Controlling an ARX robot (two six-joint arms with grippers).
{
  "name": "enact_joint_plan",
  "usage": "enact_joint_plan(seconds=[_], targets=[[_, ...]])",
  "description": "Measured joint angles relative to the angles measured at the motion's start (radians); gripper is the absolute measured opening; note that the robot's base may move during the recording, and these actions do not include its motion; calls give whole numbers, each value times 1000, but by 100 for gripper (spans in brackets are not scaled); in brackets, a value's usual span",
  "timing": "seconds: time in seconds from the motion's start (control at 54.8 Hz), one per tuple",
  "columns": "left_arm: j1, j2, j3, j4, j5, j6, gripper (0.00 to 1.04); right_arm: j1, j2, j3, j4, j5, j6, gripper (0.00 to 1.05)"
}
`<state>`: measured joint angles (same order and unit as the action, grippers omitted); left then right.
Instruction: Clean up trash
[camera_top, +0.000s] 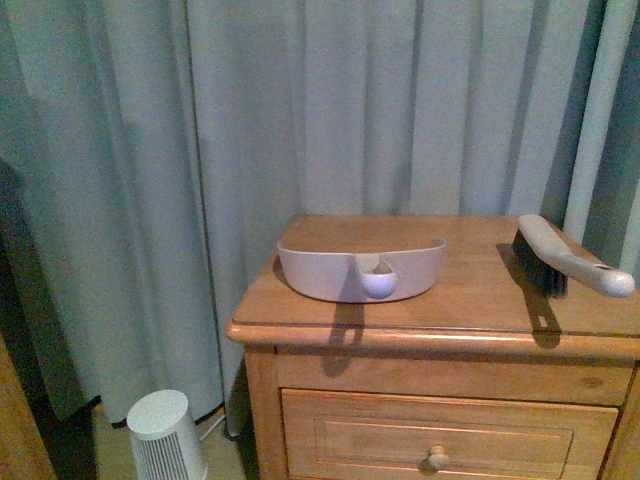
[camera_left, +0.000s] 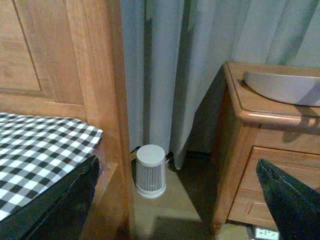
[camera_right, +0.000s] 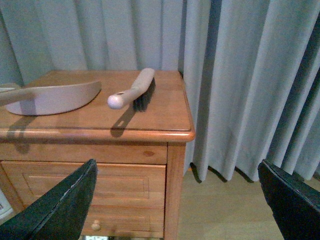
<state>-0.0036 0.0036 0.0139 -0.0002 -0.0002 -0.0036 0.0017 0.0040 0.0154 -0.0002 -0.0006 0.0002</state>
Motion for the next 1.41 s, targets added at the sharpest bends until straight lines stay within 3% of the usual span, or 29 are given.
enact_joint_plan(seconds=[0.055,0.128,0.201,0.584,0.876,1.168,1.405], targets=[[1,1,0,-1,1,-1,97,0,0,0,0,0,0,97],[29,106,55,-94,148,-92,97,0,0,0,0,0,0,97],[13,285,140,-80,184,-115,97,0,0,0,0,0,0,97],[-332,1183,973,-265,-76,0,97,0,0,0,0,0,0,97],[-534,1638,1355,-329,-170,-92,97,0,0,0,0,0,0,97],[-582,1905,1601,-380,-222,-179,97,0,0,0,0,0,0,97],[-594,2023,1664,-390,-254,-204,97,0,0,0,0,0,0,97]])
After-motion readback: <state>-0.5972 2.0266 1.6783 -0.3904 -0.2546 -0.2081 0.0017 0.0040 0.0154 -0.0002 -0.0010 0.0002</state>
